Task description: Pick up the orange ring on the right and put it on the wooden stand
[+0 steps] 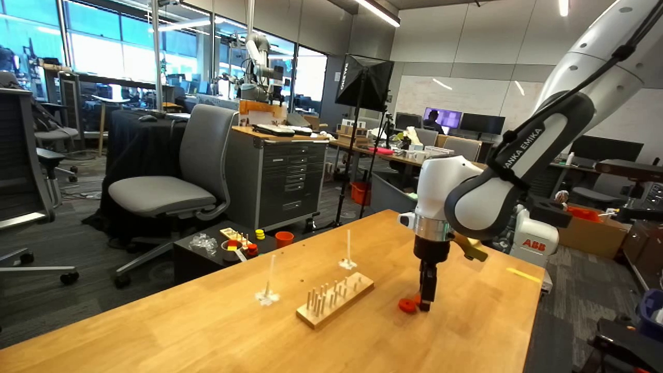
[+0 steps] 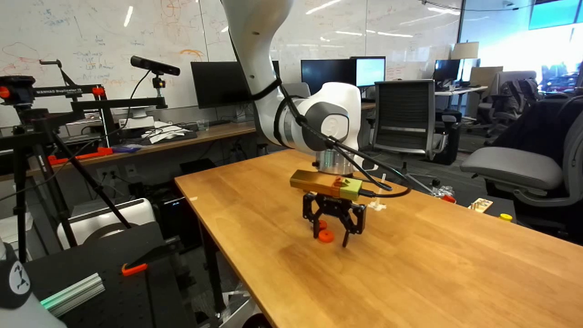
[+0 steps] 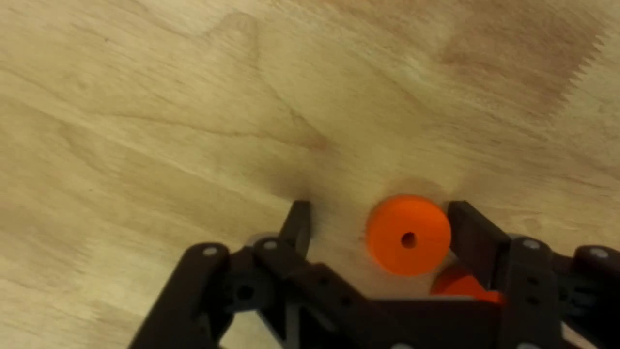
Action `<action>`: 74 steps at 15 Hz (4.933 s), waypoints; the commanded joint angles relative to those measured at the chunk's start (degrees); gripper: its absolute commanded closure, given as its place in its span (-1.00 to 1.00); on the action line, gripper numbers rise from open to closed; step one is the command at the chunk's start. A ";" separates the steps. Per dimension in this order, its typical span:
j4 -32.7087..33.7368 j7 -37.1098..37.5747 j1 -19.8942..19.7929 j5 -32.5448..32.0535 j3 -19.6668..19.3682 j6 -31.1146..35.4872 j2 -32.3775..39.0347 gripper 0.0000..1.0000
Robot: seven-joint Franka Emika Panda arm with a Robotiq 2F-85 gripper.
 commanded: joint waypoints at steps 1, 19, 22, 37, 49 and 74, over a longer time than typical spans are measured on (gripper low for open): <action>-1.26 1.90 1.82 -3.07 -1.70 2.78 -0.37 -0.18; -2.93 -1.25 0.66 -5.28 -0.40 1.71 -2.68 0.64; -2.76 -4.75 -0.55 -3.74 2.18 -3.00 -3.96 0.64; 7.47 -7.77 3.38 3.04 8.60 -28.98 -7.70 0.64; 18.97 -4.34 2.78 11.27 6.94 -27.09 -4.38 0.64; 16.15 0.64 3.82 8.85 5.48 -7.47 -0.89 0.64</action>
